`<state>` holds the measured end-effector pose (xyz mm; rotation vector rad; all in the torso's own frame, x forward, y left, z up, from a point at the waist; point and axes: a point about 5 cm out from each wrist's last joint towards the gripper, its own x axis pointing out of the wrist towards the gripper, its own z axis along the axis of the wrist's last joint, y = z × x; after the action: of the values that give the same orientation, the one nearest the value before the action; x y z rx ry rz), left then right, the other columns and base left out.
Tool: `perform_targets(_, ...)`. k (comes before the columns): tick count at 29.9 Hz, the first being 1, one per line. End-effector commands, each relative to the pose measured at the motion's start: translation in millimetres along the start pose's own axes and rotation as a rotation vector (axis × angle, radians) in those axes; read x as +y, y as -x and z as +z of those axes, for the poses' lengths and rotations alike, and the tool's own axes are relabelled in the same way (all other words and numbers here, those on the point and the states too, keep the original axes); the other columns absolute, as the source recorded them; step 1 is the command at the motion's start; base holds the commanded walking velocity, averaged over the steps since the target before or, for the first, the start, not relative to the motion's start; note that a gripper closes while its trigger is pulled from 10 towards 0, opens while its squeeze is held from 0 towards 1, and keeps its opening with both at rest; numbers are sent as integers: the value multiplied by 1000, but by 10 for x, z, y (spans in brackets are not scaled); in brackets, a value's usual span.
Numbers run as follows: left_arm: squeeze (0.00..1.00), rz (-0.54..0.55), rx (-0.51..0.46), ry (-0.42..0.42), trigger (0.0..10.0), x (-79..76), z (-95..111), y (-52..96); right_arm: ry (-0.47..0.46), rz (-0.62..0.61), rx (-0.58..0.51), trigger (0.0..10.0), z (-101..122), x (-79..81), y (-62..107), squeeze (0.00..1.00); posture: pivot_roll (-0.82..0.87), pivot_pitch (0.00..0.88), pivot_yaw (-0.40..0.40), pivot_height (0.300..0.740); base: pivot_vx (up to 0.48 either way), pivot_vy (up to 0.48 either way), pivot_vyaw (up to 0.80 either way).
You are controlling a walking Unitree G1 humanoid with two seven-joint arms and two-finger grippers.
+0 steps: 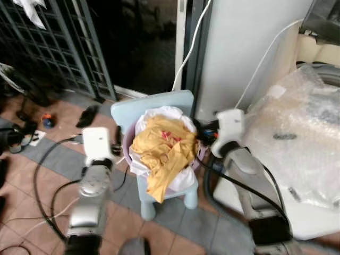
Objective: Clothes washing
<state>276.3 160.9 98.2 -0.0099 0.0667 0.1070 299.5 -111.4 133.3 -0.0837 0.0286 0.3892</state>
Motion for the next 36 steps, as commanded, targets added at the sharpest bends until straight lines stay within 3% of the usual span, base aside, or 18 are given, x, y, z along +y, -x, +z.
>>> perform_targets(1,0,-6,9,-2,10000,-58,1,22,42,31,24,10000,-74,-10,25,0,4,87,45,740,0,0,0)
perform_targets(5,0,33,62,9,10000,-16,-50,74,86,81,35,10000,-118,63,-7,0,24,106,35,740,0,0,800)
perform_targets(8,0,49,113,34,10000,17,-82,148,45,94,89,10000,-192,92,-55,0,46,126,23,740,0,0,800)
perform_targets(15,0,48,111,-2,10000,62,-74,301,25,60,176,10000,-368,59,-188,0,113,177,-6,740,0,0,751)
perform_targets(20,0,42,105,-21,10000,141,-14,392,-13,-22,239,10000,-432,-28,-335,0,149,230,-18,740,0,0,0)
perform_targets(23,0,54,104,-20,10000,181,21,451,68,-58,274,10000,-487,-52,-391,0,169,241,-23,740,0,0,0)
perform_targets(26,0,63,112,-21,10000,194,28,490,29,-56,309,10000,-558,-29,-398,0,177,260,-22,740,0,0,0)
perform_targets(30,0,60,136,-32,10000,192,27,590,80,-63,390,10000,-678,-6,-407,0,192,297,-17,740,0,0,0)
perform_targets(33,0,61,157,-34,10000,191,25,660,36,-49,450,10000,-775,21,-420,0,198,310,-17,740,0,0,0)
perform_targets(36,0,75,178,-27,10000,189,17,758,96,-98,480,10000,-820,-15,-443,0,216,342,-18,740,0,0,0)
